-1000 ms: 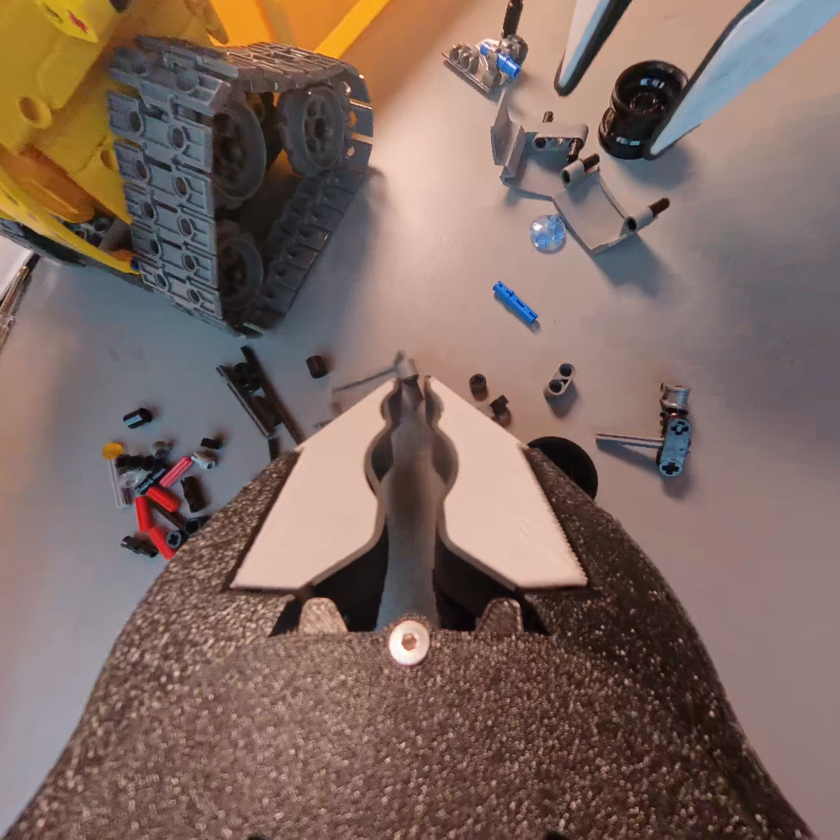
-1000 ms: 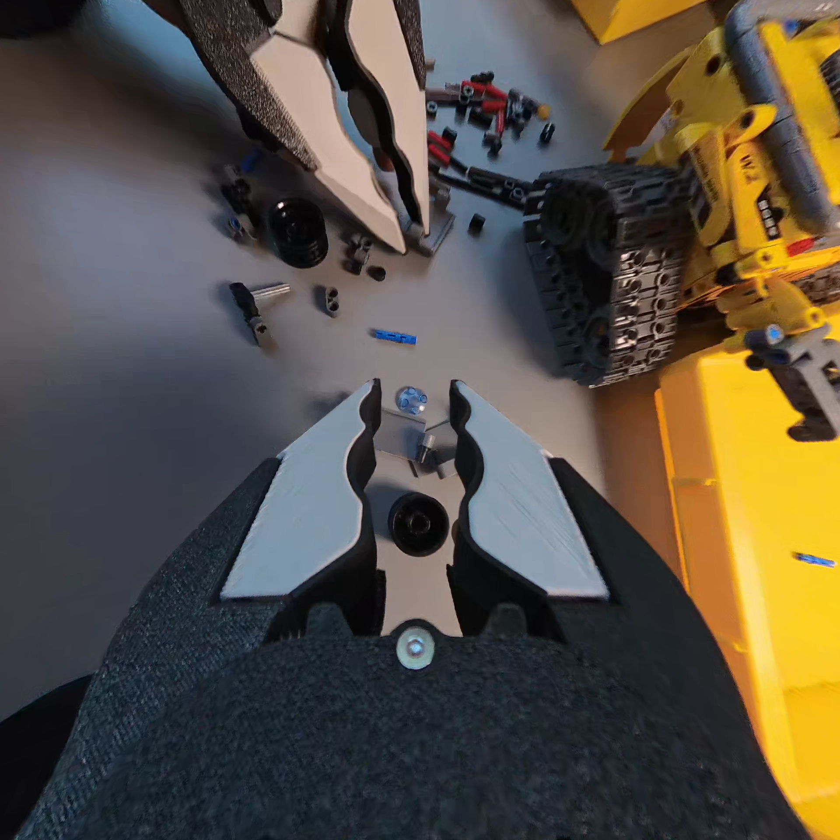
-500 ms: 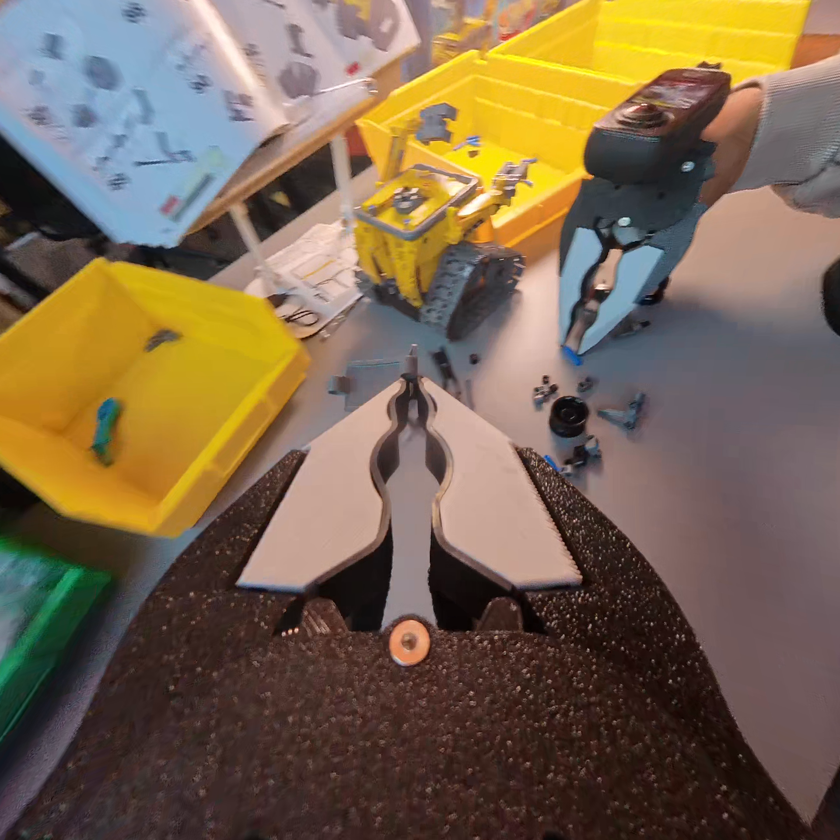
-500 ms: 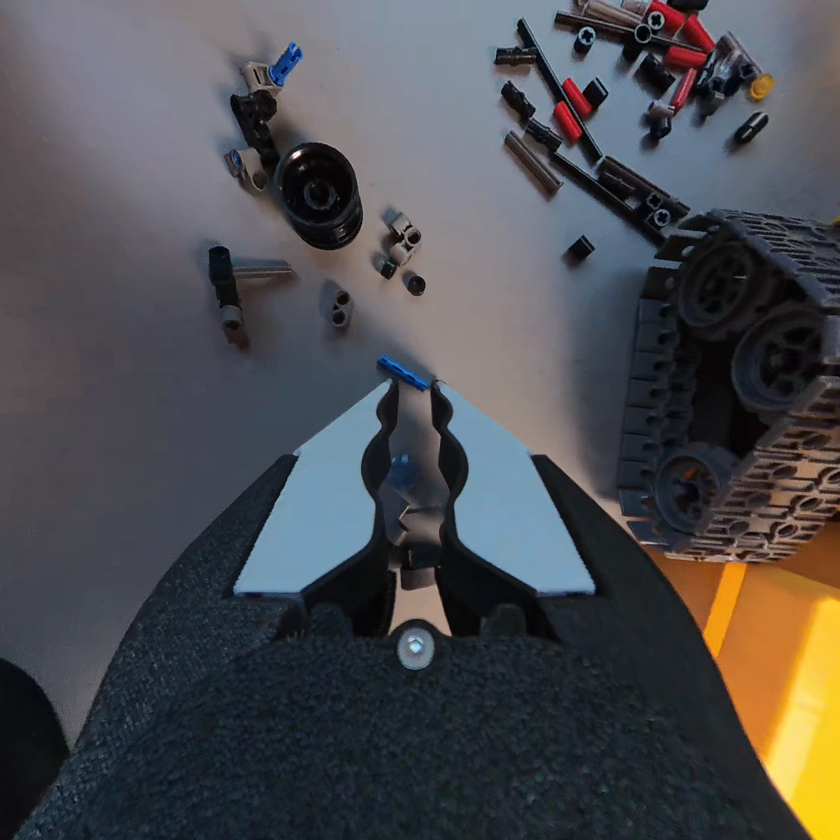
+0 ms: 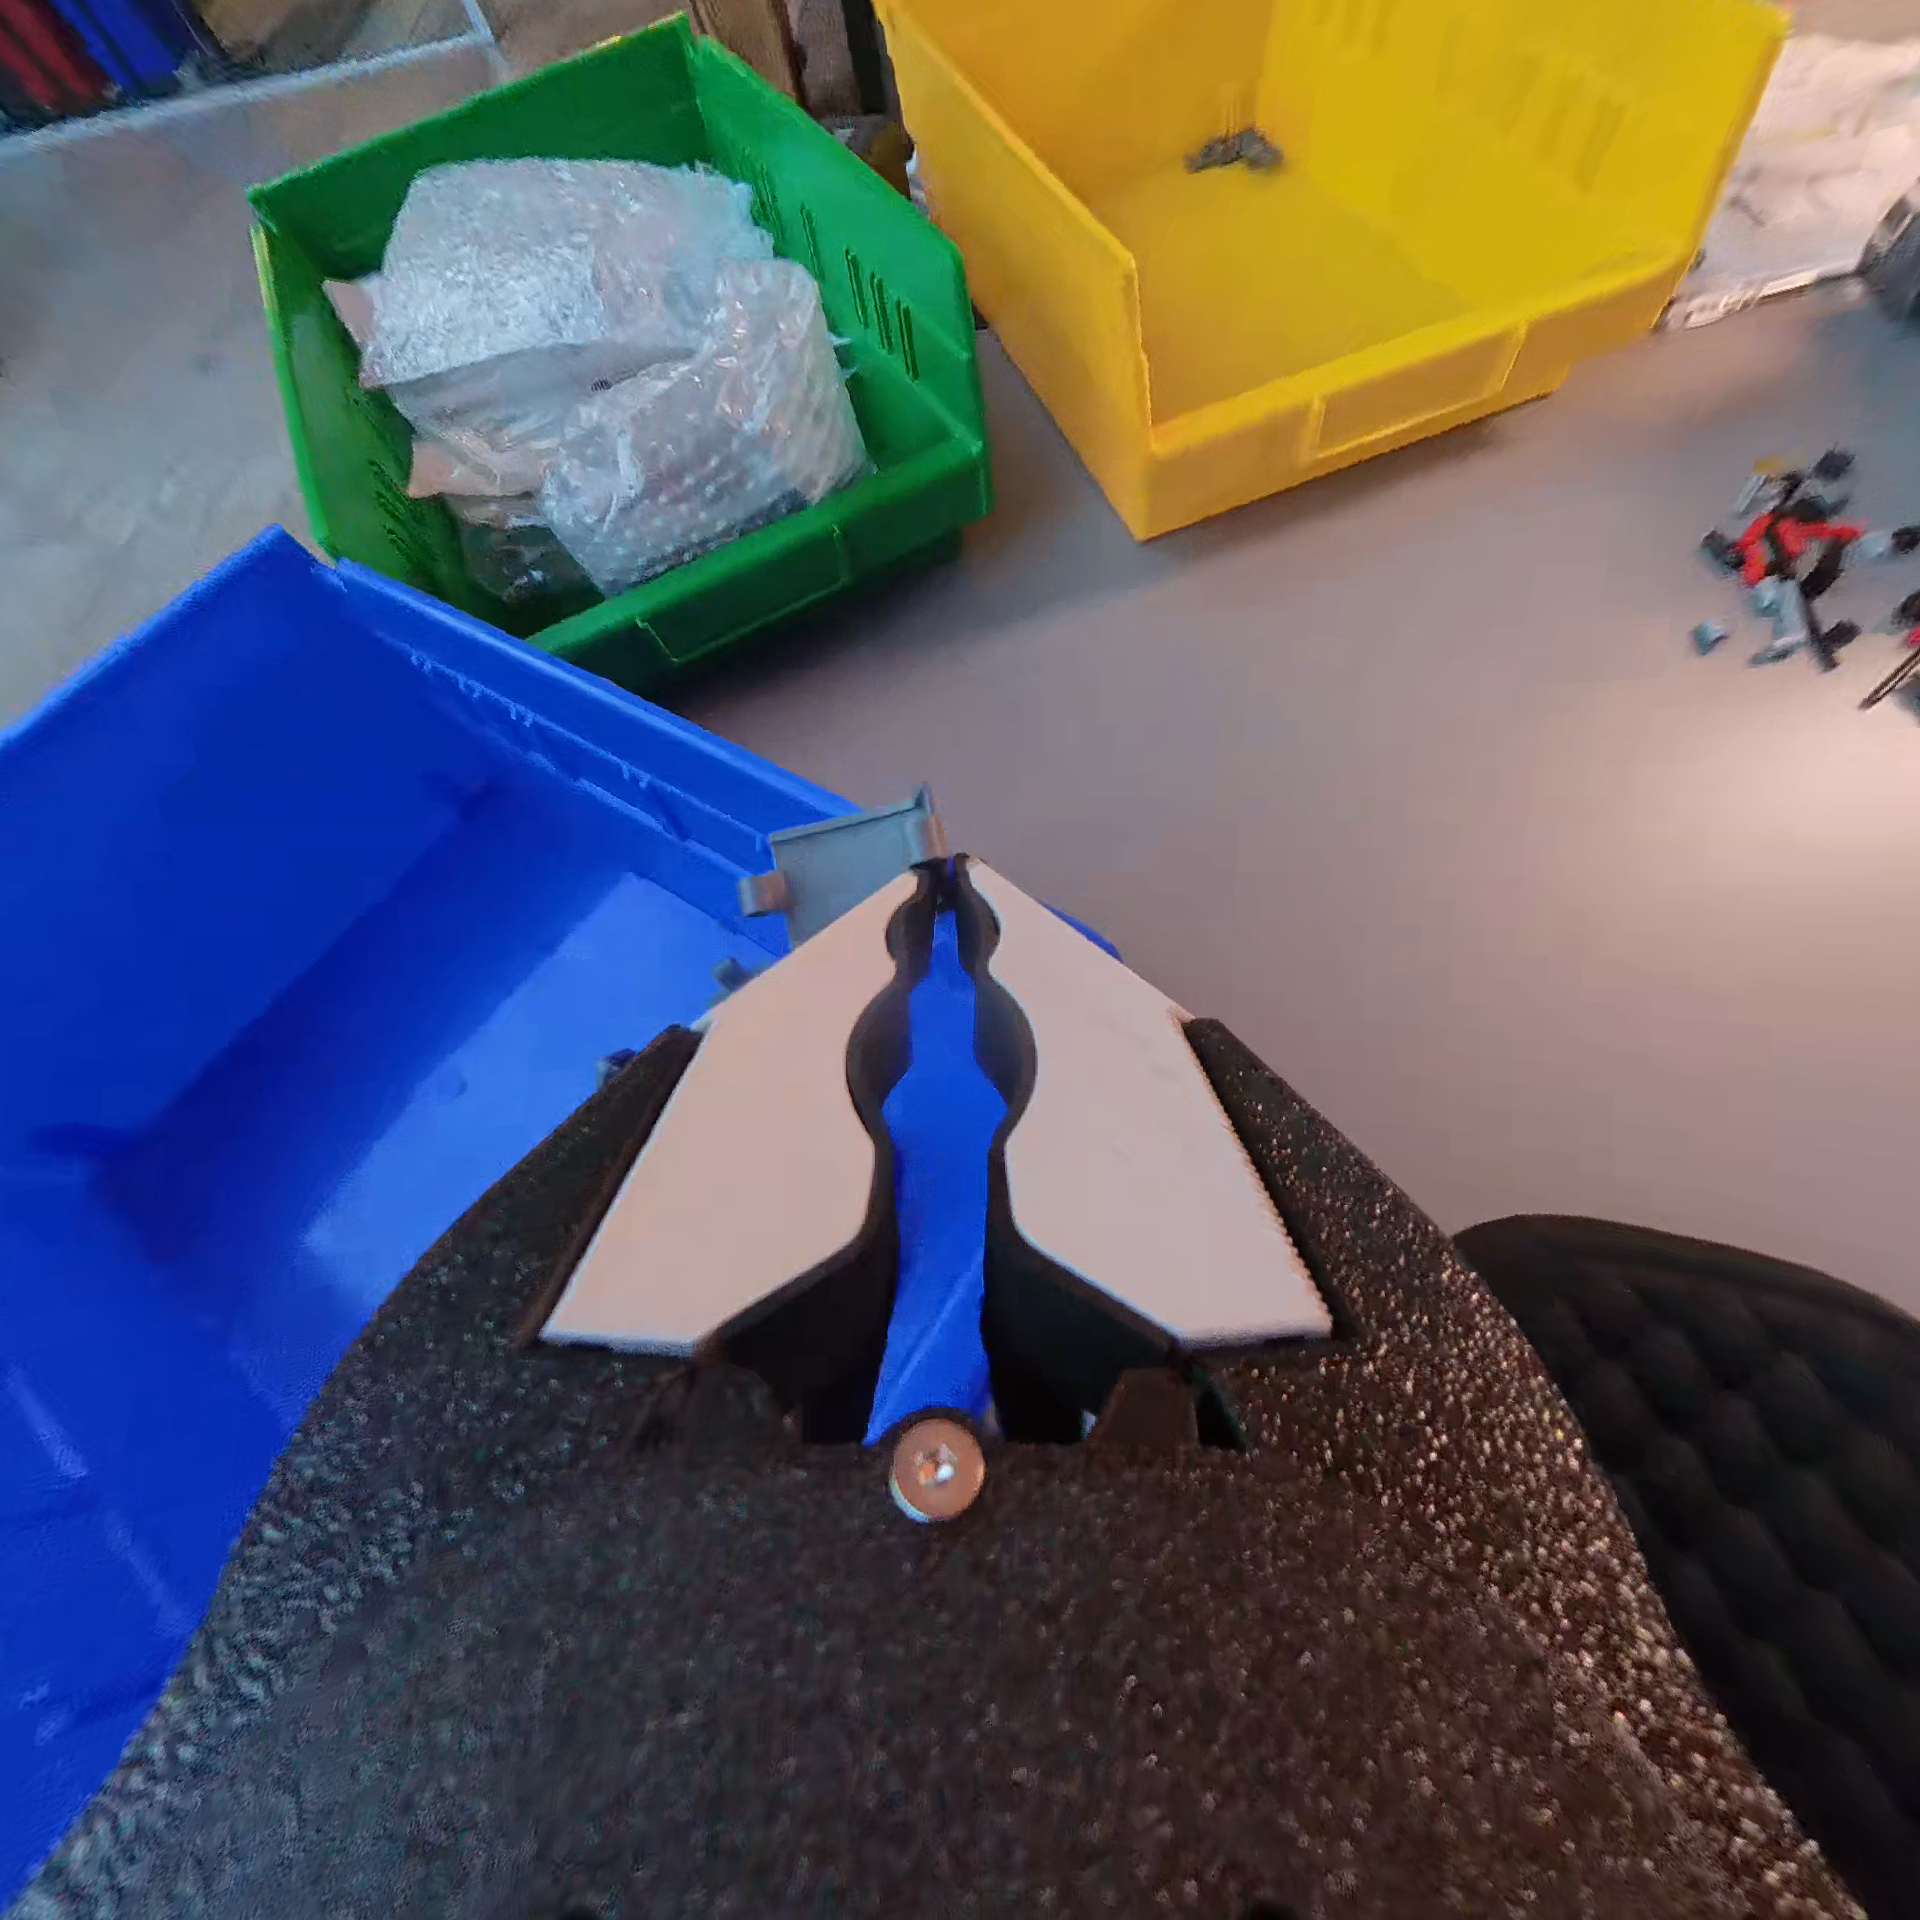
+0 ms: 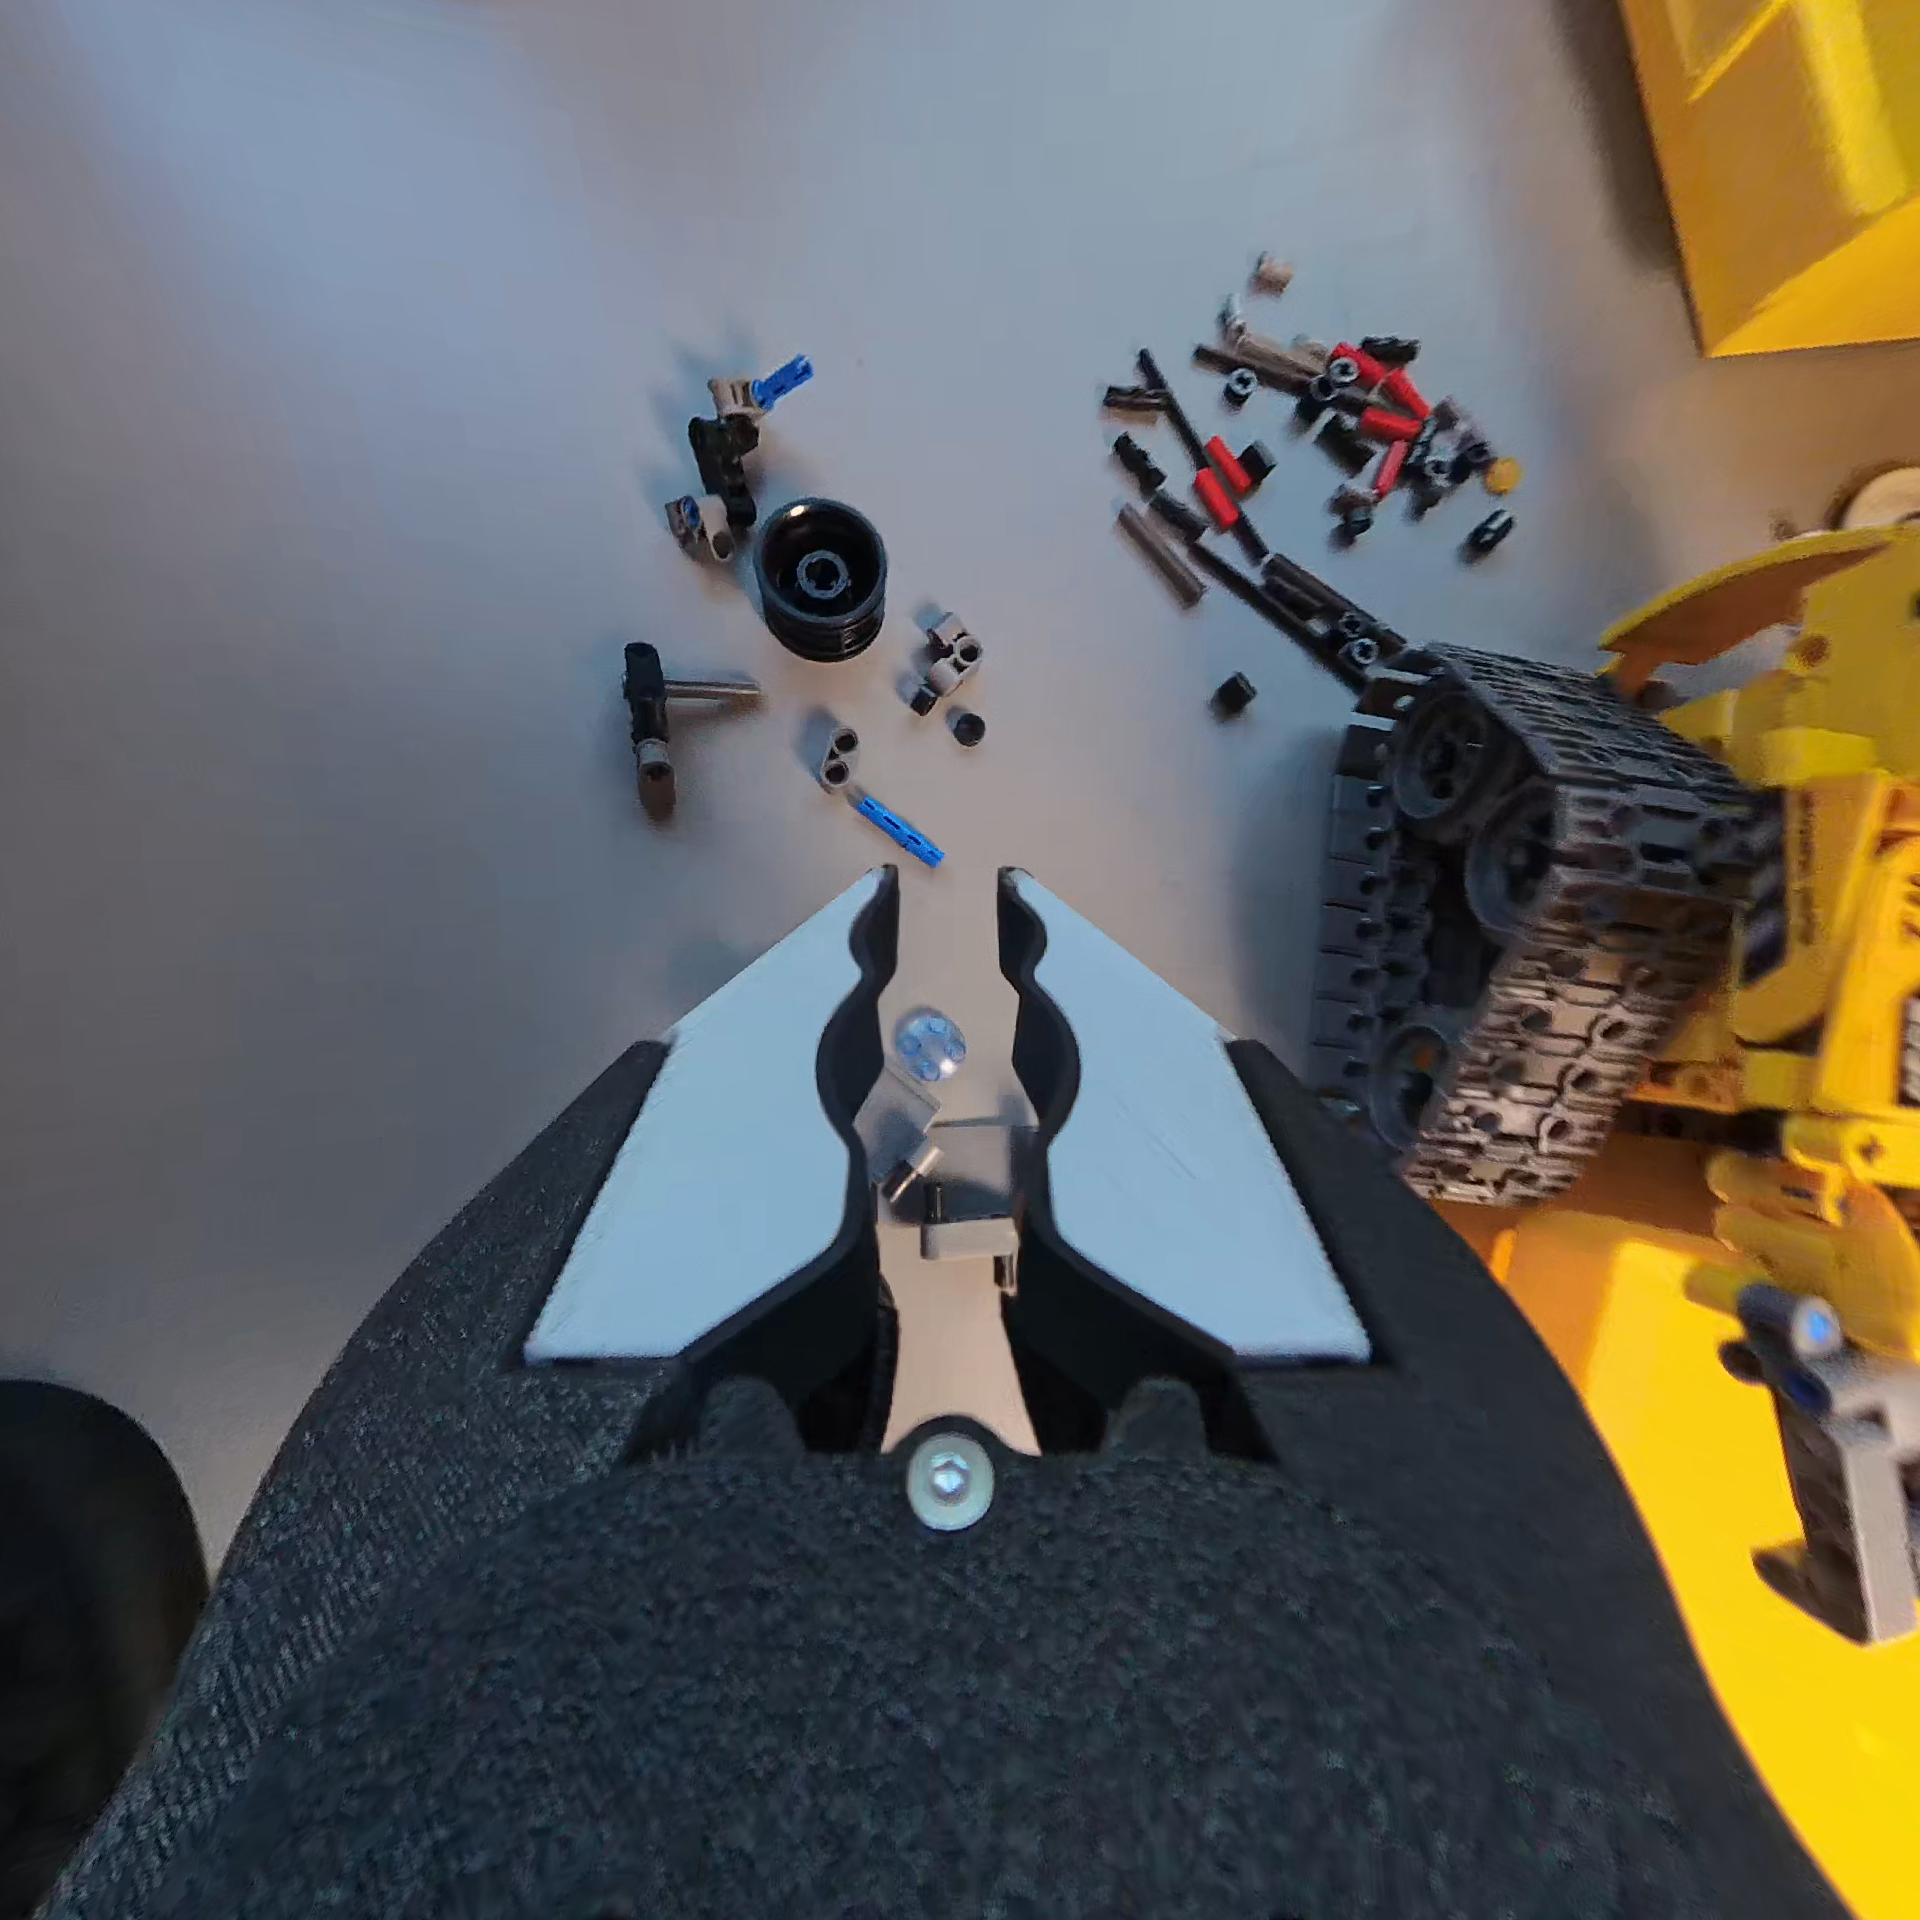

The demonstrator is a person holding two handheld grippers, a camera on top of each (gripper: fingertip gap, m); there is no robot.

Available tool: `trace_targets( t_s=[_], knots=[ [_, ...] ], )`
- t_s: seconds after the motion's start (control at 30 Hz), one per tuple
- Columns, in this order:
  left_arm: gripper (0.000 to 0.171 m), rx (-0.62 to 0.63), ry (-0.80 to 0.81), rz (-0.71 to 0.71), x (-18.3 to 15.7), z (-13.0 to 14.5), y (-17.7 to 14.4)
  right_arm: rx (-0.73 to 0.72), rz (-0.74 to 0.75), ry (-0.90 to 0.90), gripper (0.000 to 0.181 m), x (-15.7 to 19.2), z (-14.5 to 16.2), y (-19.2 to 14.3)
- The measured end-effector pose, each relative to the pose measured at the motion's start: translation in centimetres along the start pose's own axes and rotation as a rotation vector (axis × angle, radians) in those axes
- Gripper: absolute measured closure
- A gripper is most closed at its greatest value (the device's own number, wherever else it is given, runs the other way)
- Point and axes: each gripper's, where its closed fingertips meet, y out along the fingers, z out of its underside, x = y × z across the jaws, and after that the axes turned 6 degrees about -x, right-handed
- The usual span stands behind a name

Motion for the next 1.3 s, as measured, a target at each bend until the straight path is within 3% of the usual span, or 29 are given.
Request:
trace_targets(
  t_s=[0.13,0.27,0.37,0.5,0.6,0.7,0.77,0.9,1.07,1.3],
  knots=[
    [0.17,0.002,-0.063,-0.129,3.2,0.4,-0.8,0.061,-0.087,-0.011,0.164,0.7,0.6,2.8],
    [0.17,0.077,-0.106,-0.177,5.4,2.6,-1.1,0.136,-0.164,-0.006,0.165,1.2,1.9,4.4],
    [0.169,0.119,-0.09,-0.205,6.0,3.8,-1.2,0.123,-0.181,0.011,0.177,1.3,1.9,4.5],
    [0.139,0.119,-0.088,-0.233,6.2,4.0,-0.9,0.101,-0.165,0.025,0.178,1.3,1.9,3.7],
    [0.131,0.054,-0.079,-0.209,5.1,2.6,-0.8,-0.012,-0.079,0.052,0.178,-0.1,0.0,0.7],
    [0.129,-0.053,-0.034,-0.114,2.0,0.1,-0.9,-0.175,0.119,0.091,0.178,-4.1,-2.3,-5.3],
    [0.129,-0.146,0.023,-0.024,-1.2,-2.1,-1.4,-0.242,0.3,0.146,0.179,-8.0,-2.3,-9.9],
    [0.129,-0.297,0.127,0.18,-8.1,-5.7,-2.9,-0.111,0.634,0.309,0.178,-15.4,3.9,-16.2],
    [0.127,-0.34,0.125,0.499,-16.7,-6.6,-3.2,0.129,0.796,0.513,0.178,-19.9,12.0,-16.6],
    [0.123,-0.165,0.142,0.812,-27.1,-2.8,-0.9,0.372,0.795,0.557,0.178,-22.3,16.4,-14.1]
  ],
)
